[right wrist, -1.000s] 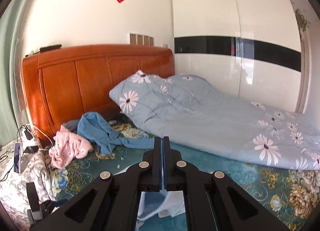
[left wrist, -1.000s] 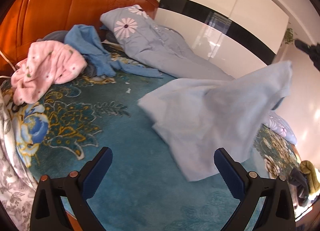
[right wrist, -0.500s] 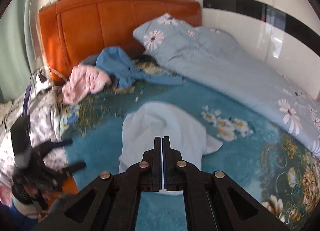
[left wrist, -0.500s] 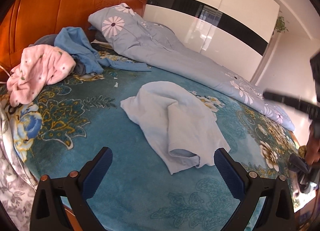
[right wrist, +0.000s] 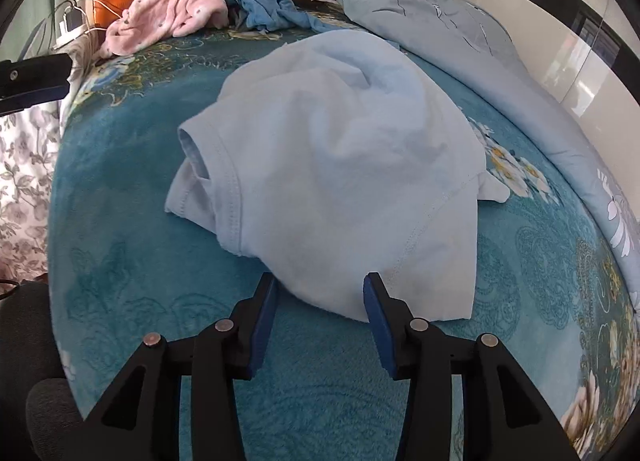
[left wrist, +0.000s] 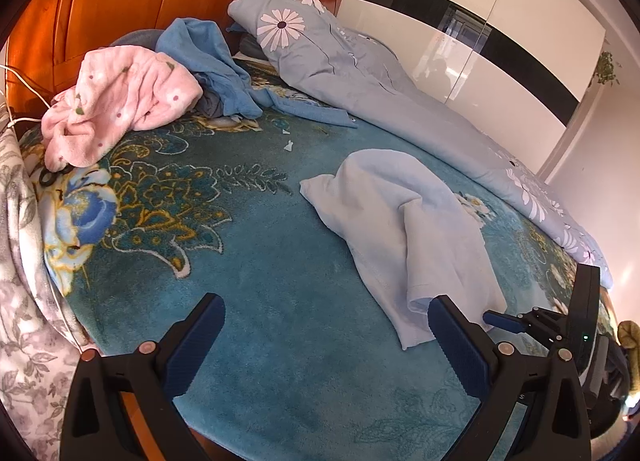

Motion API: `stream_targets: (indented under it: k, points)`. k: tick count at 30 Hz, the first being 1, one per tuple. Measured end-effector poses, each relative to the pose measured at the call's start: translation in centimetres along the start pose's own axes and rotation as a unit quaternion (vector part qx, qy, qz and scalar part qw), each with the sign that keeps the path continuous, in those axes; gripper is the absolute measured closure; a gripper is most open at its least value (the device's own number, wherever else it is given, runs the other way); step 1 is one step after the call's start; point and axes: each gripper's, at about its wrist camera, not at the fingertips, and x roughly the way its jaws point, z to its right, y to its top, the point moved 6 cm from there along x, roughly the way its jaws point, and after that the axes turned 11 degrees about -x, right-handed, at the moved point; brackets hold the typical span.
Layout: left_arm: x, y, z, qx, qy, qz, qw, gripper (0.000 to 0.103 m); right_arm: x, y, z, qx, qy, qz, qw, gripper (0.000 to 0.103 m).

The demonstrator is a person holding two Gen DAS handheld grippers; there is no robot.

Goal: Fold clothes
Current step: 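Grasp the shirt with the right gripper while the left gripper grasps another edge, then lift the shirt with both grippers and shake it open in the air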

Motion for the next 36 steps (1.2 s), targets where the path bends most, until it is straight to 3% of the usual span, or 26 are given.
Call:
stream_targets:
  k: [2,3,4,5,10,18,24,28,31,32,33,35,36]
  points:
    - [0.6,-0.3,0.3,0.008,0.0,-0.005,1.0,0.0,0.3,0.3,0.6,0.02,0.001,0.012,1.0,0.057]
    - [0.9,-0.4,0.6,0.013,0.0,-0.009,0.9999,0.0,0.3,0.4,0.9,0.031,0.001,0.015,0.999,0.063]
    - [1.2,-0.6,0.8,0.02,-0.001,-0.013,0.9997,0.0,0.3,0.6,1.2,0.043,0.005,0.019,0.999,0.073]
    - [1.5,-0.9,1.2,0.028,-0.002,-0.016,0.9995,0.0,0.3,0.9,1.6,0.056,0.014,0.023,0.998,0.1]
    - [2.9,-2.5,3.9,0.081,-0.014,-0.031,0.9961,0.0,-2.0,2.8,5.5,0.152,0.062,0.076,0.984,0.1]
    - [5.5,-5.9,10.7,0.193,-0.035,-0.042,0.9797,0.0,-7.0,7.9,10.4,0.197,0.066,0.159,0.965,0.101]
    - [8.4,-6.9,13.6,0.297,0.051,0.016,0.9535,0.0,-9.2,10.8,12.0,0.188,0.055,0.191,0.962,0.101]
    - [9.9,-5.9,12.8,0.298,0.102,0.034,0.9485,0.001,-10.0,11.1,12.5,0.189,0.059,0.201,0.959,0.101]
    - [9.6,-4.5,11.5,0.28,0.116,0.052,0.9515,0.014,-10.3,10.6,12.9,0.19,0.054,0.206,0.958,0.101]
    - [9.4,-3.9,11.0,0.273,0.118,0.059,0.953,0.028,-10.4,10.5,13.1,0.192,0.056,0.207,0.958,0.101]
    - [9.3,-3.3,10.5,0.261,0.111,0.057,0.9574,0.057,-10.4,10.3,13.3,0.194,0.056,0.207,0.957,0.101]
    - [9.1,-1.8,9.6,0.223,0.092,0.042,0.9696,0.09,-10.7,9.9,13.7,0.2,0.055,0.206,0.956,0.101]
    - [8.7,-0.9,9.3,0.209,0.088,0.043,0.973,0.097,-11.0,9.7,13.8,0.203,0.054,0.206,0.956,0.101]
